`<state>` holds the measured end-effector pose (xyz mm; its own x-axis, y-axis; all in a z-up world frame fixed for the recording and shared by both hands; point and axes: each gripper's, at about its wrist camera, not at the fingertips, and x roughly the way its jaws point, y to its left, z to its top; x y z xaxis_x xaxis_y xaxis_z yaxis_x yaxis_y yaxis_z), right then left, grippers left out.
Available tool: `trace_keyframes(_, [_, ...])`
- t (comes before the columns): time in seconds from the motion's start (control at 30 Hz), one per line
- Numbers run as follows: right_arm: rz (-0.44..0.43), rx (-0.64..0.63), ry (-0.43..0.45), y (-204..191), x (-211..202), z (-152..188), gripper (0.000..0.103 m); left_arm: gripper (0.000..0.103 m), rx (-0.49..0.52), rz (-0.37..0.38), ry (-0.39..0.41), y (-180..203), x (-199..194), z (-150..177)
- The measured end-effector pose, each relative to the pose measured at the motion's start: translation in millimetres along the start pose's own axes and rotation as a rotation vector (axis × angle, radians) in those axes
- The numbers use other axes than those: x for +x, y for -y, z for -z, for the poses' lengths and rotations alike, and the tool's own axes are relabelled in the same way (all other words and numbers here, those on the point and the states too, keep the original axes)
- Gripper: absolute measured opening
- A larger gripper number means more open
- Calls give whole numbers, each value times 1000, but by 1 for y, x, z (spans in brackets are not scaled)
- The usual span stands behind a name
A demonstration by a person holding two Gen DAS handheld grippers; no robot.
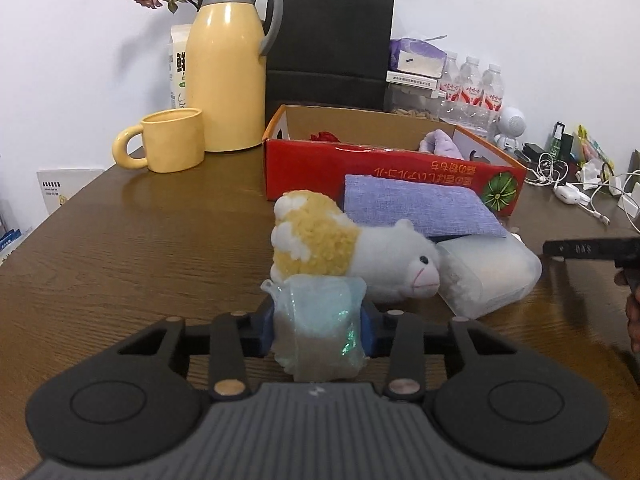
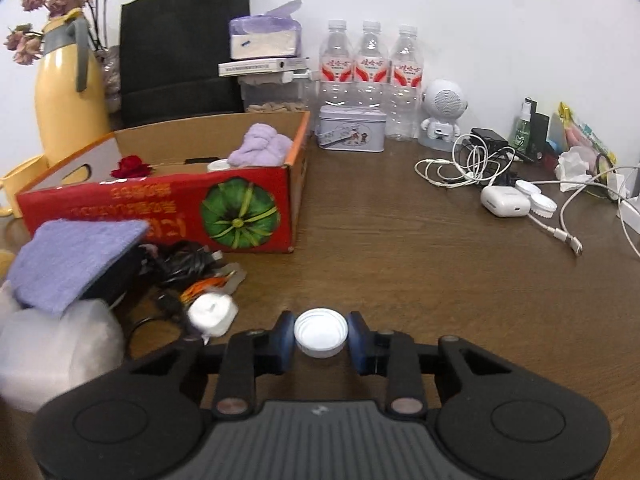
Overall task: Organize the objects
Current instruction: 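Grasp the plastic bag with the left tool while the right tool grasps another white charger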
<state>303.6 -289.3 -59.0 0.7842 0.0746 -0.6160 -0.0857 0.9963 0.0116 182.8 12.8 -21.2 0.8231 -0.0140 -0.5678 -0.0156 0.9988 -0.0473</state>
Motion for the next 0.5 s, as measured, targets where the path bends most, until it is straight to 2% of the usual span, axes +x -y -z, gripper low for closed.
trace_keyframes(0.1, [-18, -4, 13, -6, -25, 13, 27, 39, 2, -1, 6, 1, -14, 1])
trace_keyframes(0.23, [-72, -7, 46, -17, -82, 32, 27, 38, 0, 15, 22, 1, -47, 3])
trace_keyframes(0.33, [-114, -44, 62, -27, -126, 48, 27, 39, 22, 49, 74, 5, -82, 6])
trace_keyframes(0.4, [-109, -51, 58, -31, -149, 55, 27, 39, 35, 66, 107, 8, -102, 8])
trace_keyframes(0.5, [-163, -46, 82, -35, -187, 64, 27, 39, 39, 83, 141, 9, -122, 9])
